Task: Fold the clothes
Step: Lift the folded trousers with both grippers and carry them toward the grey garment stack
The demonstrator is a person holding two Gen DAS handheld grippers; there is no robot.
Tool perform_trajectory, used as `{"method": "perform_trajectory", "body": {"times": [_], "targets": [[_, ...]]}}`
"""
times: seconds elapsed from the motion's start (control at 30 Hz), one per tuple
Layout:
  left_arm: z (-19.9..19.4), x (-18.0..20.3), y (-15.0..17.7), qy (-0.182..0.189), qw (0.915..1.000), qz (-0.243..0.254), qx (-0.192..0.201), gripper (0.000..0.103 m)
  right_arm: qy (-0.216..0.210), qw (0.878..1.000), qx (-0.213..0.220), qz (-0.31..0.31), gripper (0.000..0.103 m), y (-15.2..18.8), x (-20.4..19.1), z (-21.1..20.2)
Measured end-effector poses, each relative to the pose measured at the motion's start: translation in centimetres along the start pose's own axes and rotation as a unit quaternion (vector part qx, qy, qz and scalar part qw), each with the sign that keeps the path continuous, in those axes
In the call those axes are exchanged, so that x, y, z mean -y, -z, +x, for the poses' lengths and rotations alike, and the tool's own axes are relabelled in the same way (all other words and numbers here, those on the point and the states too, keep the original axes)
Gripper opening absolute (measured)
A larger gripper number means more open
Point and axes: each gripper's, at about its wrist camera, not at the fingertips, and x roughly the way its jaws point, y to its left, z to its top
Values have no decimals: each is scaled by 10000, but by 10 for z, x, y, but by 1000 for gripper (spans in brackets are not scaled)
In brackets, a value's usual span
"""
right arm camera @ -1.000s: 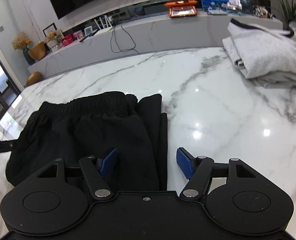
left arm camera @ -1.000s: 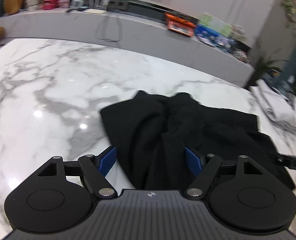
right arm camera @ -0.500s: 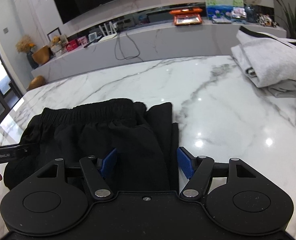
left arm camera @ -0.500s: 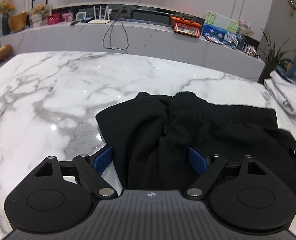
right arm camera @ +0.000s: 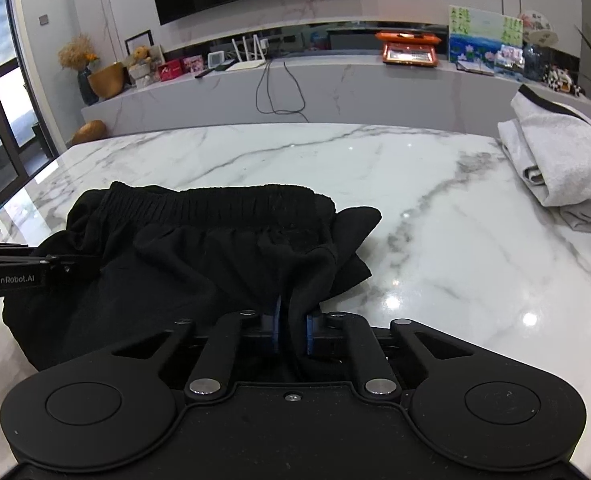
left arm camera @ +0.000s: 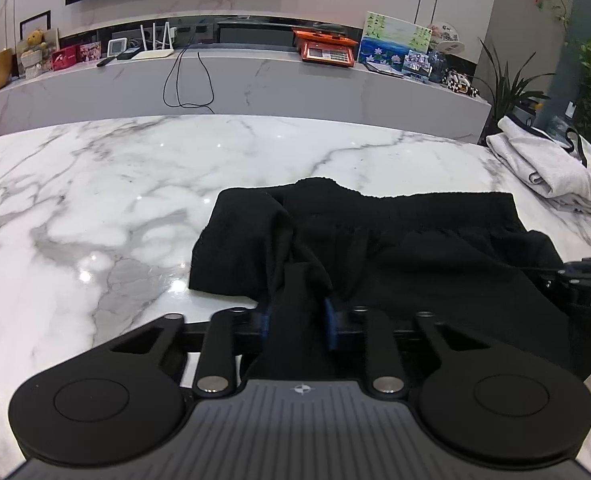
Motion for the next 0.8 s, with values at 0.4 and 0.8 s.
{"method": "perform_trajectory", "body": {"times": [0.4,0.8], "targets": [[-48,24,-10,344,9981,36,511,11,172,9981,535,-264,4,-5,-12,-50],[-98,85,-44,758,9935,134,840,11,544,9940,942,-97,4,-21,15,-141]]}}
